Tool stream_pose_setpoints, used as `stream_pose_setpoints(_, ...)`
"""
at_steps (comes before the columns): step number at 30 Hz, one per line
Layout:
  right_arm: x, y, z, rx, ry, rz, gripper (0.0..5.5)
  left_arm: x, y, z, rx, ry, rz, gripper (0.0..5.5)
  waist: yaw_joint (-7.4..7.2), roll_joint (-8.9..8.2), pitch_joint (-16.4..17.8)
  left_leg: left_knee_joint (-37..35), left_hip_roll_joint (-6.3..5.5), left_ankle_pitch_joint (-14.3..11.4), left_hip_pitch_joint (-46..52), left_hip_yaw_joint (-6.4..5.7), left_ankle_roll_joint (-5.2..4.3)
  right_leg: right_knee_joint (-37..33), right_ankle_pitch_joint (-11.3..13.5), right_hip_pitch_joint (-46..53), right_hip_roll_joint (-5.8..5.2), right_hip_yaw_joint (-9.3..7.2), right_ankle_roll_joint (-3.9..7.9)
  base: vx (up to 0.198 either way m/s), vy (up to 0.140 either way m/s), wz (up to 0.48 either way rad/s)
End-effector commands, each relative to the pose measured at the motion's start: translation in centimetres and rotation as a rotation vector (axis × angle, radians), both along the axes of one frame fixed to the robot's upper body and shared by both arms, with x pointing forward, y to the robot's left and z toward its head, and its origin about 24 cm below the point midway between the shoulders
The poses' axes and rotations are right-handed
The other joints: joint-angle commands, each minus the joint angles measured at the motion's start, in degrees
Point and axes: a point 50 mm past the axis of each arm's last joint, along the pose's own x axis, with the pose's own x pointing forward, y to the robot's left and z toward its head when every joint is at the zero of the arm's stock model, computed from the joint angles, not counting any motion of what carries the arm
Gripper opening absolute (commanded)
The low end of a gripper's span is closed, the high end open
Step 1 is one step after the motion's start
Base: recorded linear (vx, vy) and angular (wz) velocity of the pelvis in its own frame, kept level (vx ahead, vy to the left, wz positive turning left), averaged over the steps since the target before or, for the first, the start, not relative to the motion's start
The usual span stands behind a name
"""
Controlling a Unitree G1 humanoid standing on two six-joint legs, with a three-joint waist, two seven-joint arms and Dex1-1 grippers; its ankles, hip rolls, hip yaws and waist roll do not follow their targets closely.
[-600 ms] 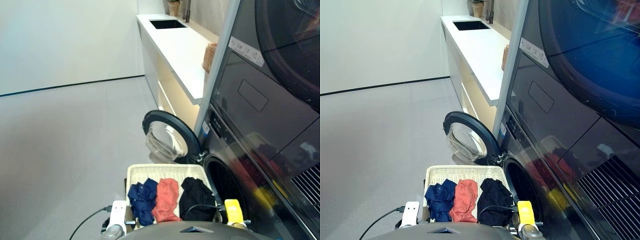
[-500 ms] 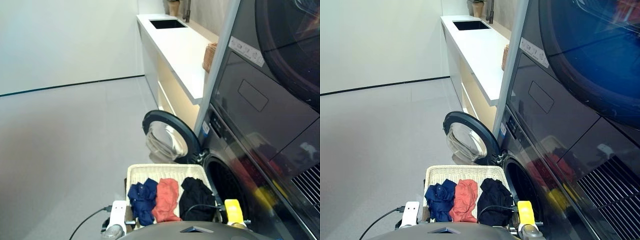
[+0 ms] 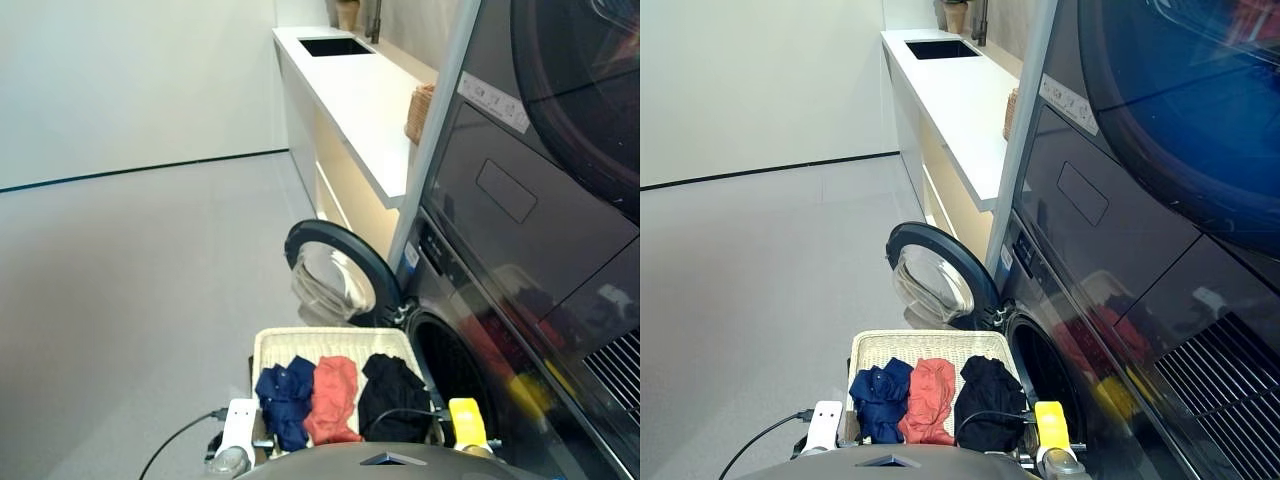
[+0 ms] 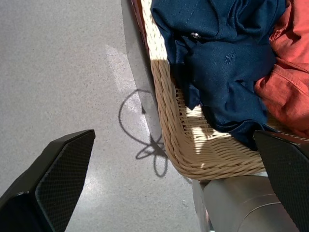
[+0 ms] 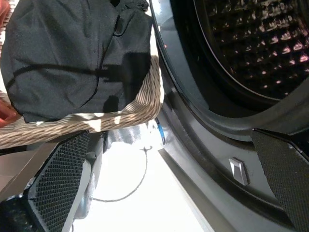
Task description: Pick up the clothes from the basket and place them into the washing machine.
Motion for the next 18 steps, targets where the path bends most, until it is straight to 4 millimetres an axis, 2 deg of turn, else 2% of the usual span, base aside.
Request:
stream_pose_setpoints(1, 2.5, 2.4, 0.2, 0.04, -0.064, 0.125, 5.5, 2.9, -1.1, 0.4, -0.01, -0.067, -0.055, 5.5, -1.43, -1.28, 0.4, 0.1, -1.2, 0.9, -1.1, 2.5, -1.93, 0.2, -1.3, 1.7, -1.13, 1.33, 4.29, 0.0, 0.0, 0.0)
stream_pose_setpoints(6, 4.2, 3.2, 0.8, 0.046, -0.13, 0.205, 5.5, 4.6, -1.5, 1.0, -0.002, -0.132, -0.117, 5.5, -1.69, -1.26, 0.9, 0.1, -1.17, 1.1, -1.8, 2.62, -1.93, 0.4, -1.2, 0.8, -1.12, 1.49, 4.33, 0.0, 0.0, 0.0)
stream_pose_setpoints(11, 7.7, 4.5, 2.5, 0.045, -0.27, 0.381, 5.5, 7.7, -1.8, 2.3, 0.029, -0.241, -0.204, 5.5, -1.91, -1.2, 3.2, 0.1, -1.21, 2.1, -5.0, 2.62, -1.86, 1.4, -0.7, -3.0, -1.21, 1.82, 4.44, -0.049, 0.005, 0.001)
stream_pose_setpoints(15, 9.6, 5.2, 3.6, 0.04, -0.34, 0.45, 5.5, 10.0, -2.2, 3.3, 0.055, -0.312, -0.256, 5.5, -1.97, -1.18, 4.7, 0.2, -1.34, 3.0, -7.7, 2.68, -1.74, 2.4, -0.4, -5.9, -1.19, 1.82, 4.39, -0.019, 0.001, 0.002)
stream_pose_setpoints(18, 11.9, 5.7, 5.1, 0.028, -0.435, 0.486, 5.5, 12.1, -2.5, 4.4, 0.068, -0.385, -0.271, 5.5, -2.16, -1.1, 6.9, 1.3, -1.37, 3.3, -10.7, 2.66, -1.64, 4.0, -0.2, -9.2, -1.37, 1.88, 4.26, -0.081, 0.016, 0.01)
